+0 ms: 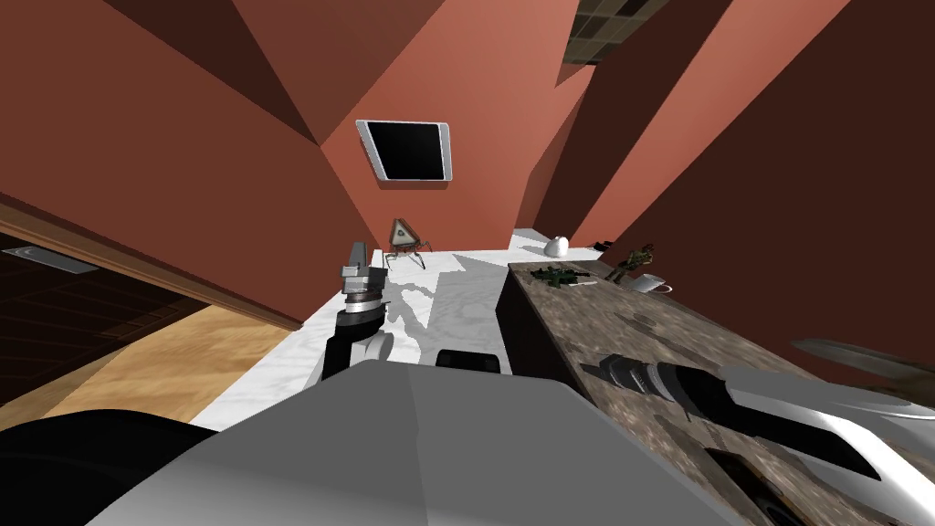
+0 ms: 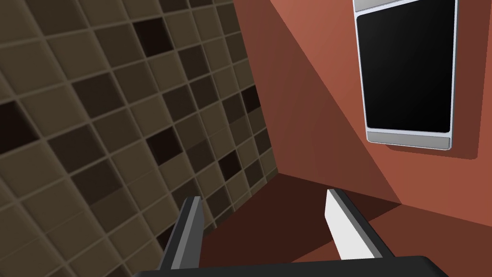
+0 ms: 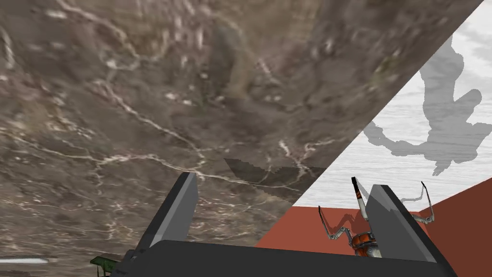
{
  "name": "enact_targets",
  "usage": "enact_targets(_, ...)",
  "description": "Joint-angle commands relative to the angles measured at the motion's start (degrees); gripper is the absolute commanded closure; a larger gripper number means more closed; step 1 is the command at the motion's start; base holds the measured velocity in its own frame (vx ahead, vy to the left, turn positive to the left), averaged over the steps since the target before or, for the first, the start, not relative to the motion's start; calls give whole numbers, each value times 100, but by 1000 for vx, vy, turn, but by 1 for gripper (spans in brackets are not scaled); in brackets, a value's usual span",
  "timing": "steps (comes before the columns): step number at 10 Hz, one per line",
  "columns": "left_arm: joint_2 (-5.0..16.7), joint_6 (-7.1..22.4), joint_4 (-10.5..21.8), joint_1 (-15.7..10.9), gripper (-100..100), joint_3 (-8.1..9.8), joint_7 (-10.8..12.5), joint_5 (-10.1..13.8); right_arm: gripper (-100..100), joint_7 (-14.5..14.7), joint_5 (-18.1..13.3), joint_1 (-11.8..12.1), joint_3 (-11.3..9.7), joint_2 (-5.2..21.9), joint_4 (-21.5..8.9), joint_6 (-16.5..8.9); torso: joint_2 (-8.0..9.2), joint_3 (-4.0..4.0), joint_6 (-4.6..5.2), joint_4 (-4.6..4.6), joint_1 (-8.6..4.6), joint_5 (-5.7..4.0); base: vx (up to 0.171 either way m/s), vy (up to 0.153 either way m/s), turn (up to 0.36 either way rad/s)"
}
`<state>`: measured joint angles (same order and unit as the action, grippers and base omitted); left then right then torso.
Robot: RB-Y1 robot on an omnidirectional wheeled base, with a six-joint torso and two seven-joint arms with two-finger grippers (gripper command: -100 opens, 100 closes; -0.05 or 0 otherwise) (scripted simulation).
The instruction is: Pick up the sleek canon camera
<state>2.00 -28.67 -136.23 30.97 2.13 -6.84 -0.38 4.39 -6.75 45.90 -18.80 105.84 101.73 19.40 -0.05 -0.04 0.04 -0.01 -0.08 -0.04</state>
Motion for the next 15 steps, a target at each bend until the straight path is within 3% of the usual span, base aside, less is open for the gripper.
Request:
enact_targets(1,0,0,0,0,0,0,0,0,-100,20,87,172,-24,286,-55,-91,0,0,0,0,0,0,18,-33,-4)
enact_targets(3,0,0,0,0,0,0,0,0,-100,20,87,172,-24,463,-55,-91,4,3,0,1,2,1,10,-23,-2)
enact_targets(6,0,0,0,0,0,0,0,0,-100,-49,122,309,-156,967,-171,-199,7,4,1,2,3,0,7,-32,-17)
enact_targets(8,0,0,0,0,0,0,0,0,-100,-49,122,309,-156,990,-171,-199,11,6,1,3,1,-1,0,-23,-8)
enact_targets(9,0,0,0,0,0,0,0,0,-100,-90,145,369,-216,1201,-210,-250,12,7,1,3,7,0,-5,-23,-41)
enact_targets(10,0,0,0,0,0,0,0,0,-100,-90,145,369,-216,1201,-210,-250,14,8,2,3,5,0,-7,-27,-22)
enact_targets(12,0,0,0,0,0,0,0,0,-100,-179,202,473,-323,1520,-255,-348,18,10,3,4,0,0,-28,-53,-72)
enact_targets(15,0,0,0,-1,0,0,0,0,-100,-409,367,630,-506,1781,-247,-544,36,21,4,9,-13,-5,-72,-87,-135)
